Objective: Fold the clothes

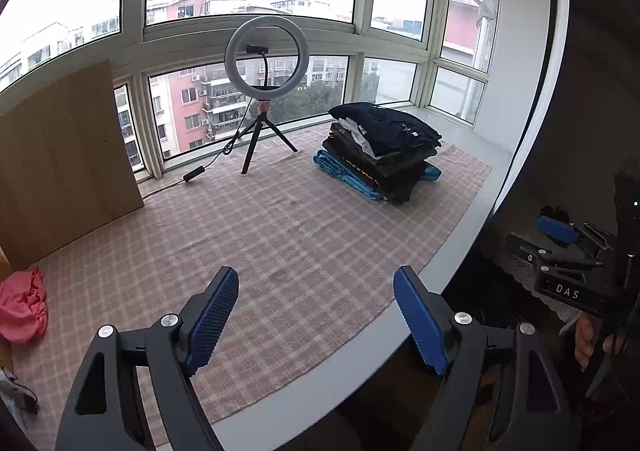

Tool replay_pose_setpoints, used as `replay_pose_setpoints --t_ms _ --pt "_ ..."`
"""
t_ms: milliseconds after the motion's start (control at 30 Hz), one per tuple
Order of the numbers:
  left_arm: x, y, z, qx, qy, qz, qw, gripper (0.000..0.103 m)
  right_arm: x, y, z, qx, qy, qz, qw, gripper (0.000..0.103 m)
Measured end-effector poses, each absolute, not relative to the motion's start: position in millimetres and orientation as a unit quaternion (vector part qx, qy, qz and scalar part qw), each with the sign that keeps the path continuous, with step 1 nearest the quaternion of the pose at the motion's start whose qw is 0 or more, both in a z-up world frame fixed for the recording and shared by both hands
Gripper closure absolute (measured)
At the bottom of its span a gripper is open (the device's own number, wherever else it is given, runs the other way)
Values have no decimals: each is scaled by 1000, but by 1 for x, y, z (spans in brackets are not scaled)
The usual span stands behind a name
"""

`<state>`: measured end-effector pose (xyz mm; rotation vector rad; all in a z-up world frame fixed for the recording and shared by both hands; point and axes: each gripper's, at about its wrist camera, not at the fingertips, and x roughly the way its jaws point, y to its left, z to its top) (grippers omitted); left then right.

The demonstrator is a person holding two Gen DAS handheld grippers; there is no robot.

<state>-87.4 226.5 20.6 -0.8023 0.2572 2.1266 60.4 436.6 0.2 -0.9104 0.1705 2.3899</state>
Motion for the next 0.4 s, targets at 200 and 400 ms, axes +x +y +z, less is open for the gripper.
replay_pose_setpoints --t_ms 200,400 --pt "-76 220 25 -313 101 843 425 23 71 429 -5 -348 61 888 296 34" --pt "-64 219 30 -292 102 852 421 22 76 427 -4 -346 68 888 295 34"
